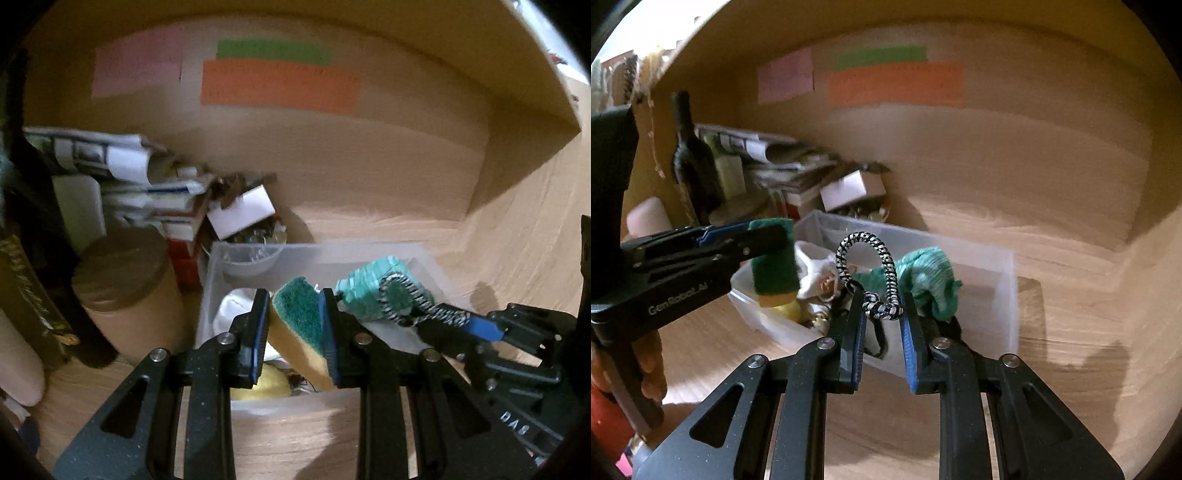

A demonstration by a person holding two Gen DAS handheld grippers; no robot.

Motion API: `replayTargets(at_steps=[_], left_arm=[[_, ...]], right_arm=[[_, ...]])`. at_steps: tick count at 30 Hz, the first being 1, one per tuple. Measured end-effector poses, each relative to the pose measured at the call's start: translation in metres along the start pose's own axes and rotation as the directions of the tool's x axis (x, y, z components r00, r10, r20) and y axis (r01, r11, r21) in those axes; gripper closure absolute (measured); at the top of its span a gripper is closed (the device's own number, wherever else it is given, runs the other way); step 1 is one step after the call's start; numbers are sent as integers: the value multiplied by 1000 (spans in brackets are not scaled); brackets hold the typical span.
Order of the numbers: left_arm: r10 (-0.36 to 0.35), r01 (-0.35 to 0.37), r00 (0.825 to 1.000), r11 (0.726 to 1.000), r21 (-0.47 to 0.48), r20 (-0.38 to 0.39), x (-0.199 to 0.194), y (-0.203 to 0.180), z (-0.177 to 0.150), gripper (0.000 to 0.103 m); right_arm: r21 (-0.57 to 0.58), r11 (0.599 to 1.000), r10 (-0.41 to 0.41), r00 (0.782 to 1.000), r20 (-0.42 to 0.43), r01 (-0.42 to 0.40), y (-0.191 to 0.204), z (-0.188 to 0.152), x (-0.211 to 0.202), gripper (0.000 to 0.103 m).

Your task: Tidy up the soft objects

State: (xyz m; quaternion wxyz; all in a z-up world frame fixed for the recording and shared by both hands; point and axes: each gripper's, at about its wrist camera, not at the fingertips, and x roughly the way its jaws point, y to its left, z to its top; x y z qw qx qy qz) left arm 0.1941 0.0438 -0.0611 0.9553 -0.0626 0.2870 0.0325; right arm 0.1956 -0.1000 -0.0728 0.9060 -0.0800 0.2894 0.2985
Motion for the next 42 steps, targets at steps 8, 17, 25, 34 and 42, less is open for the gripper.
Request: replayTargets(at_steps=[8, 17, 25, 34, 42], left_arm=[[-8, 10, 996, 1000, 17, -88, 26, -2, -10, 74], [2, -1, 996, 1000, 12, -89, 15, 0, -12, 48], [-27, 27, 1000, 999, 23, 0, -32, -1, -7, 48], [-69, 56, 983, 995, 84, 168, -105, -14, 5, 36], [-72, 39, 955, 992, 120, 288, -163, -25, -1, 13]], right_arm=[[-3, 1000, 25, 995, -96, -25, -7, -7, 31, 83], [-10, 1000, -16, 997, -72, 16, -8, -5, 23, 52], [1, 1000, -18, 1000, 4, 18, -7, 2, -6, 46], [21, 1000, -12, 981, 193, 8, -4, 18, -80, 44], [34, 999, -30, 942, 334, 19, 4, 18, -138, 19]])
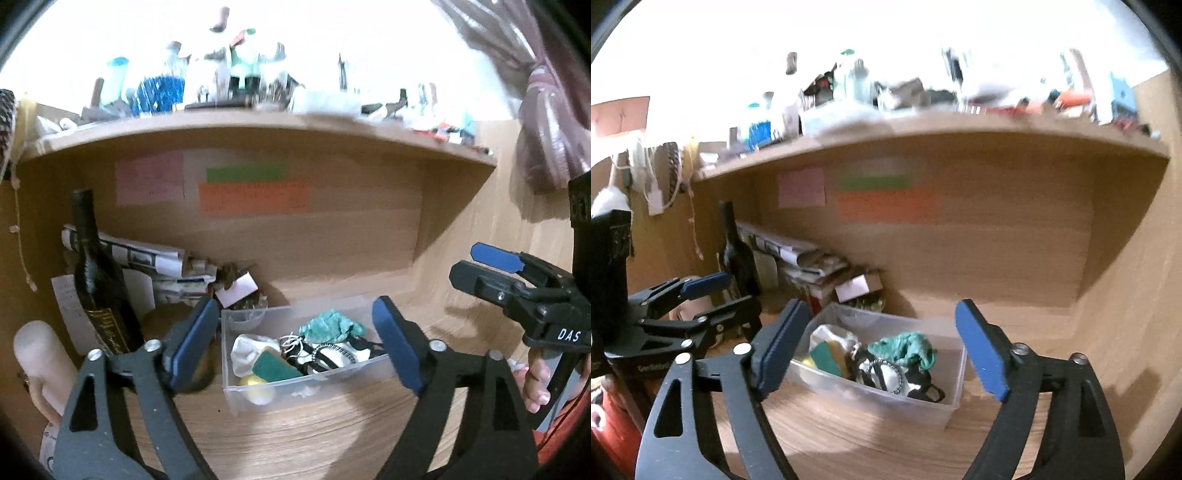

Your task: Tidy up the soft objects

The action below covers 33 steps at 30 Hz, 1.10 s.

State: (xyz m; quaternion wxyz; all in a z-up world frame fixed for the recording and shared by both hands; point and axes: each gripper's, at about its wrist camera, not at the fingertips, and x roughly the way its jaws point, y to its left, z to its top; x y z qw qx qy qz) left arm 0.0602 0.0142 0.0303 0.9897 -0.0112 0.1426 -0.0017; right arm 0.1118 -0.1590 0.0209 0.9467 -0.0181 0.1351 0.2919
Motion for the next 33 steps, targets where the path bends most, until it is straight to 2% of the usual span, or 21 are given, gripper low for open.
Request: replayTargets(at_steps=[4, 6, 17, 33], left_arm=[[5, -5, 999, 1000, -4, 41, -17, -3, 1, 2], [2, -2, 998, 1000, -1, 58, -26, -5, 0, 1], [-5, 6, 995, 1000, -13, 96, -48, -14, -6, 0], [11, -11, 995, 1000, -7, 102, -52, -18, -8, 0]], right_arm=[[-11, 1000, -8, 1000, 30, 8, 8, -1, -13, 7], [-14, 1000, -15, 999, 46, 15, 11, -2, -17, 0], [-12, 999, -37, 995, 95, 38, 18, -7, -49, 0], [-3, 999, -38, 995, 96, 38, 19, -10, -51, 0]])
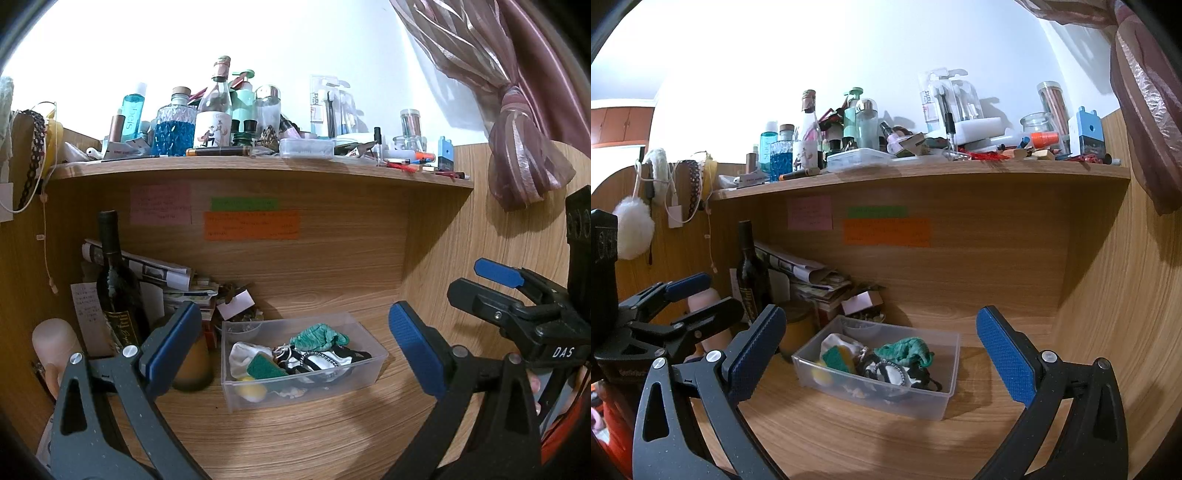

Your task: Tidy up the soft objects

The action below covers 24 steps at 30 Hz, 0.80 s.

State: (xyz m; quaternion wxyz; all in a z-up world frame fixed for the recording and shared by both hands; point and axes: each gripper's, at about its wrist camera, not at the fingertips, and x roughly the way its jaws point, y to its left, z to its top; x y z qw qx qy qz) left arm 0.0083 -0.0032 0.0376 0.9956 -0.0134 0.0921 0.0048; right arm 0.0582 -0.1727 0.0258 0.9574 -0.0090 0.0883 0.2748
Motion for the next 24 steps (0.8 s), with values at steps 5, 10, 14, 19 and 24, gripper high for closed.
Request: replayTargets(at_steps=[5, 10, 14, 19, 24], left_arm=[[-2, 2, 1000, 1000, -4, -2, 1, 0, -1, 0], [-4, 4, 1000, 1000, -7, -3, 1, 1, -2, 0], [-5, 5, 1000, 1000, -8, -4, 2, 3, -2, 0], [-5, 5, 1000, 1000, -9, -3, 2, 3, -2, 0], [-4, 4, 1000, 1000, -10, -3, 2, 3, -2, 0]], right_arm=[[-5, 1000, 2, 1000, 2, -2, 2, -1, 0, 0], [-5, 1000, -1, 1000, 1, 1, 3, -1, 0, 0], [-6, 1000, 2, 1000, -1, -2, 4, -1, 0, 0], [-5, 1000, 3, 1000, -2, -3, 4, -1, 1, 0], [-6, 1000, 1, 1000, -2, -1, 6, -2, 1, 0]])
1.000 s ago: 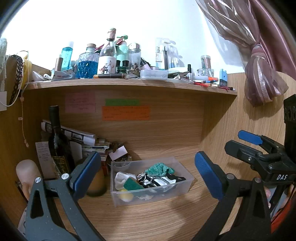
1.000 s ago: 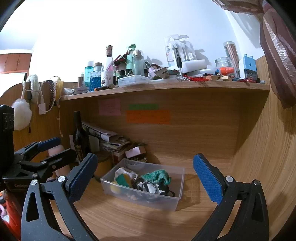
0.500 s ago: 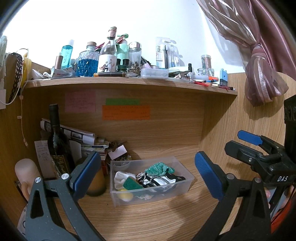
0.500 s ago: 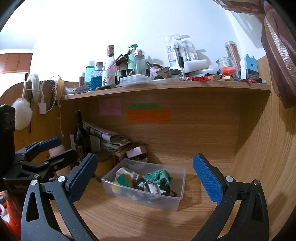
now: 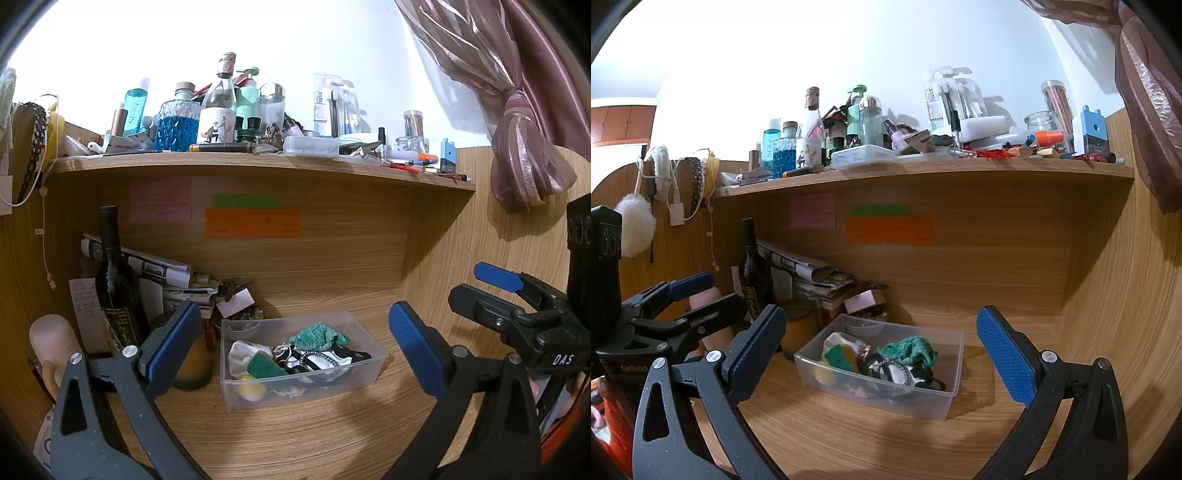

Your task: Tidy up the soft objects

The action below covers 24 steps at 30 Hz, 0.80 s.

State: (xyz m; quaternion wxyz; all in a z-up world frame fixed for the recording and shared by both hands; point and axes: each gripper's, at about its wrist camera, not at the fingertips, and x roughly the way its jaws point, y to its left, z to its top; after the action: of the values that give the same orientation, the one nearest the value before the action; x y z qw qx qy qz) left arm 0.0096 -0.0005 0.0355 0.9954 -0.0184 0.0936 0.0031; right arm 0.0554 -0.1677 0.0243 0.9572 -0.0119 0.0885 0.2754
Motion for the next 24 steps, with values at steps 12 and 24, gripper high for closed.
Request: replayTargets(at_steps=[12, 24], left_arm=[[8, -8, 1000, 1000, -5, 9, -1, -4, 2, 0], [6, -6, 1000, 1000, -2, 3, -1, -10, 3, 0]], right_arm=[[2, 1000, 0, 1000, 0, 0, 0, 0, 0, 0], [2, 1000, 0, 1000, 0, 0, 0, 0, -1, 0]])
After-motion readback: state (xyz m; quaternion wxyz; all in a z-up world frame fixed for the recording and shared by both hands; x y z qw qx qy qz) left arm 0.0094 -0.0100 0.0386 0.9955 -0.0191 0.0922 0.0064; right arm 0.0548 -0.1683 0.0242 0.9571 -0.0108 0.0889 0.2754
